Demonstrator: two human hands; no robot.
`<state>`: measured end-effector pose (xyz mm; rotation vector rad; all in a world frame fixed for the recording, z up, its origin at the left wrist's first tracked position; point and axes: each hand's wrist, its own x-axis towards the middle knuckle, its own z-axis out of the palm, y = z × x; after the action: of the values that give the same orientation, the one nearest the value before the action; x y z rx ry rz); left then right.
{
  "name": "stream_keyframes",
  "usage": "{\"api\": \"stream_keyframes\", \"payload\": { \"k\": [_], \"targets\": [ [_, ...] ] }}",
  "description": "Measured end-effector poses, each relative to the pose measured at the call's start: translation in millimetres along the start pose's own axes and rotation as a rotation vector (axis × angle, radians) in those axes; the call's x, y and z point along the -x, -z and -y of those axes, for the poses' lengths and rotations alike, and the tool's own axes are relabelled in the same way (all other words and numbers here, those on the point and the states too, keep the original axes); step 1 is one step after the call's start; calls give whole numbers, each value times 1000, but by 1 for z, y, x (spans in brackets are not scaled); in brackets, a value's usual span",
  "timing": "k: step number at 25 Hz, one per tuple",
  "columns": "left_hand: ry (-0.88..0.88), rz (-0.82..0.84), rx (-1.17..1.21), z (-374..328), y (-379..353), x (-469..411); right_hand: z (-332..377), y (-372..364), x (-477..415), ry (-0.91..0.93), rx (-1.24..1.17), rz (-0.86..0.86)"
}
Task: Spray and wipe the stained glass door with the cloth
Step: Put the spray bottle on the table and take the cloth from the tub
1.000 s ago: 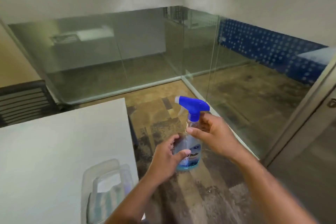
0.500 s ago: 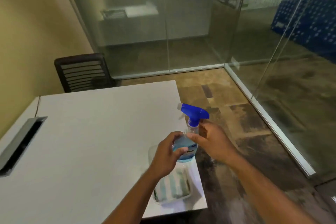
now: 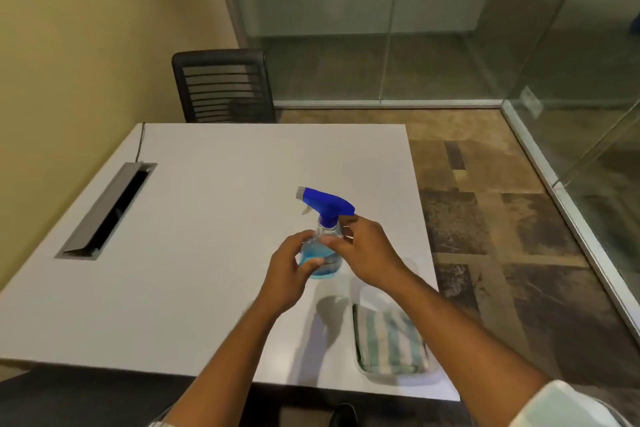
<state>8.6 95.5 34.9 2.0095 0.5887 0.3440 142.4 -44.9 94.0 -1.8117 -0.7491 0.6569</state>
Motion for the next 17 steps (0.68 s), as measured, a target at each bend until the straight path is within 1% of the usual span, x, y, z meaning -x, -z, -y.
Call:
{"api": "stream_keyframes", "payload": {
  "k": [4,9,13,17],
  "targets": [
    [60,-28,-25,35,0,-1,-16,-28,-17,-53,56,69],
    [137,14,-108,75,-12,-1,-48,-58,-25,-161,115,85],
    [167,52,-134,90,-14,-5,-63,-70,-29,-207,141,97],
    [166,34,-117,101,-14,-7,-63,-81,-34,-217,137,96]
  ]
}}
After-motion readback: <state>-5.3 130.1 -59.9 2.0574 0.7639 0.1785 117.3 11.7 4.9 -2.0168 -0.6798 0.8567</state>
